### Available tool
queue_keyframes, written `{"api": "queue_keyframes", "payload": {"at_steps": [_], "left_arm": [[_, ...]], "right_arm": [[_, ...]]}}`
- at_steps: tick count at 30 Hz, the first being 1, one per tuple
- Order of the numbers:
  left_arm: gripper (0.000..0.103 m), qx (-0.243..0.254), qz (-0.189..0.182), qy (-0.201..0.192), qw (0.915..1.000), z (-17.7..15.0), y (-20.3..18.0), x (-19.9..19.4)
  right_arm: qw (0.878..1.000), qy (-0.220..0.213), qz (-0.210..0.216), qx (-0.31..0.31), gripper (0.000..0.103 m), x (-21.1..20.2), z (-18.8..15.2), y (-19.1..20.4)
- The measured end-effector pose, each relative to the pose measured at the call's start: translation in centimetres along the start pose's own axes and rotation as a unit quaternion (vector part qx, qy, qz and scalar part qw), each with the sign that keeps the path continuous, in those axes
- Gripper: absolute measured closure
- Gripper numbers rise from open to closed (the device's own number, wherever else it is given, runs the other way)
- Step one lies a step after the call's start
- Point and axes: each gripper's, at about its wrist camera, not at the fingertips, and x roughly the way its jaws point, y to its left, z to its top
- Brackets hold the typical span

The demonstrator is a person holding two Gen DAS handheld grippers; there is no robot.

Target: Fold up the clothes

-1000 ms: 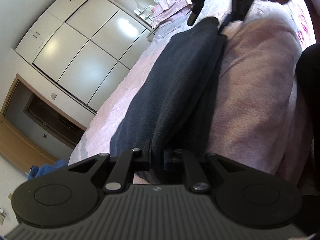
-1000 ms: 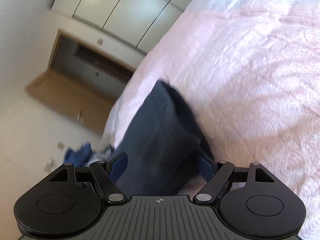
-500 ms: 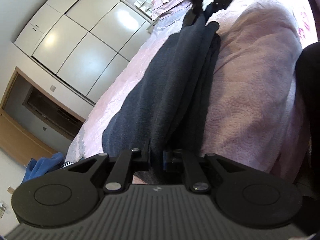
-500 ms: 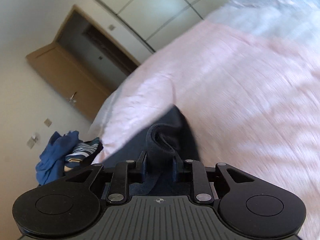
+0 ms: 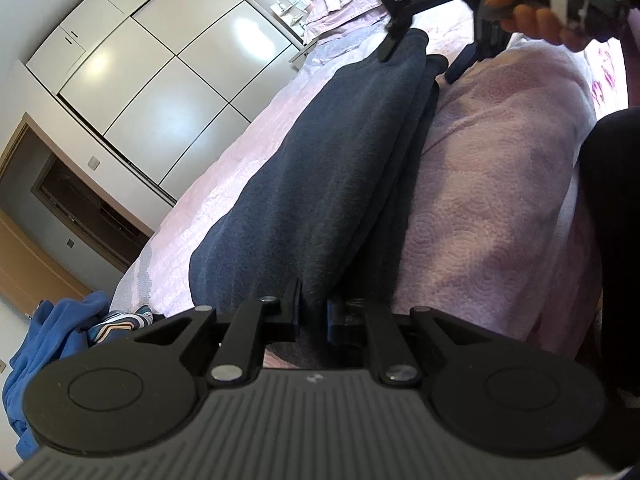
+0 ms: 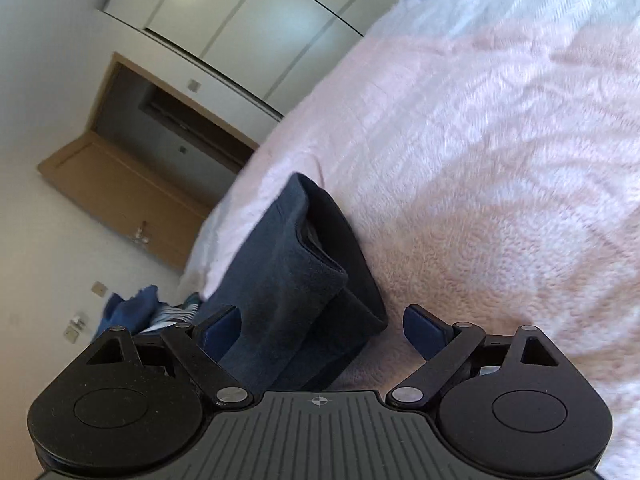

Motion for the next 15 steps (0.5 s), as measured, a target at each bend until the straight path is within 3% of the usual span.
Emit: {"api": "queue_keyframes", "payload": {"at_steps": [1, 2, 3, 4, 7, 10, 12, 15], "left_arm": [[0.093, -0.002, -0.003, -0.002, 1.0000, 0.0, 0.1, -0.1], [0.091, -0.003, -0.008, -0.007, 0.9999, 0.0, 0.3, -0.4], [0.090, -0.006, -0.013, -0.011, 0.9998, -0.1, 0.5, -0.6], [0.088, -0.014, -0.025, -0.018, 0.9994, -0.2, 0.9, -1.0], [0.080, -0.057, -0.071, -0.048, 0.9947, -0.8, 2.6, -2.5], [0.078, -0.142, -0.114, -0.092, 0.9790, -1.8, 5.6, -4.2], [0.076, -0.185, -0.110, -0.115, 0.9699, -2.3, 7.4, -5.1], [0.071, -0.198, -0.088, -0.130, 0.9675, -2.2, 8.6, -5.8]], "right_arm": [[1.000, 0.002, 0.001, 0.005, 0.013, 0.3, 0.0, 0.1], [1.000, 0.002, 0.006, 0.013, 0.020, 0.5, 0.0, 0.3], [1.000, -0.002, 0.007, 0.022, 0.030, 0.4, 0.1, 0.4], [0.999, -0.011, 0.003, 0.030, 0.049, 0.1, 0.3, 0.5], [0.999, -0.037, 0.003, 0.025, 0.071, -1.0, 1.4, 1.1], [0.999, -0.038, 0.012, -0.022, 0.079, -0.7, 2.8, 3.4], [0.997, -0.036, 0.021, -0.072, 0.081, -0.2, 3.4, 5.9], [0.987, -0.019, 0.043, -0.151, 0.082, 1.4, 3.1, 11.2]]}}
